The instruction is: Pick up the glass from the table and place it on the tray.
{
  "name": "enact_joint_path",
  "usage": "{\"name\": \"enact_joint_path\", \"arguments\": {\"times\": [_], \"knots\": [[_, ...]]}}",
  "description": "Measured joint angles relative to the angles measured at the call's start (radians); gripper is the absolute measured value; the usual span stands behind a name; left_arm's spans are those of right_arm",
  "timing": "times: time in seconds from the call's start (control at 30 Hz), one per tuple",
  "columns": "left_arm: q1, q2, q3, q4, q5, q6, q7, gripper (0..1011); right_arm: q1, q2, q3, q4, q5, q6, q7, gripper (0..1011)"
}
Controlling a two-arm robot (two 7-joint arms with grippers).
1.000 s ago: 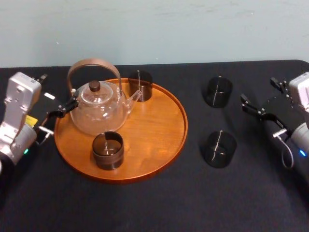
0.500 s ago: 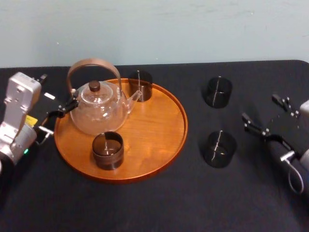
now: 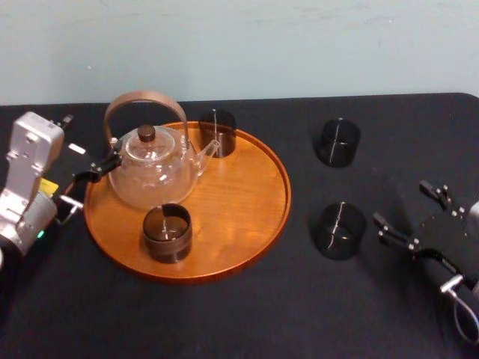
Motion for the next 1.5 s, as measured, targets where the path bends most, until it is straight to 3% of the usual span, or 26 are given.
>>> {"name": "enact_joint_path", "arguments": {"times": [0.47,1.5], "knots": [[0.0,0.0,0.0,0.0,0.0,0.0,0.0,1010,-0.059,-0.019,-0.004,-0.045,-0.036,-0.016,0.034,1002],[0.0,0.0,0.0,0.0,0.0,0.0,0.0,1010,0.011,-0.128,-0.009,0.071,-0.005,0.011,0.2,1002]]}}
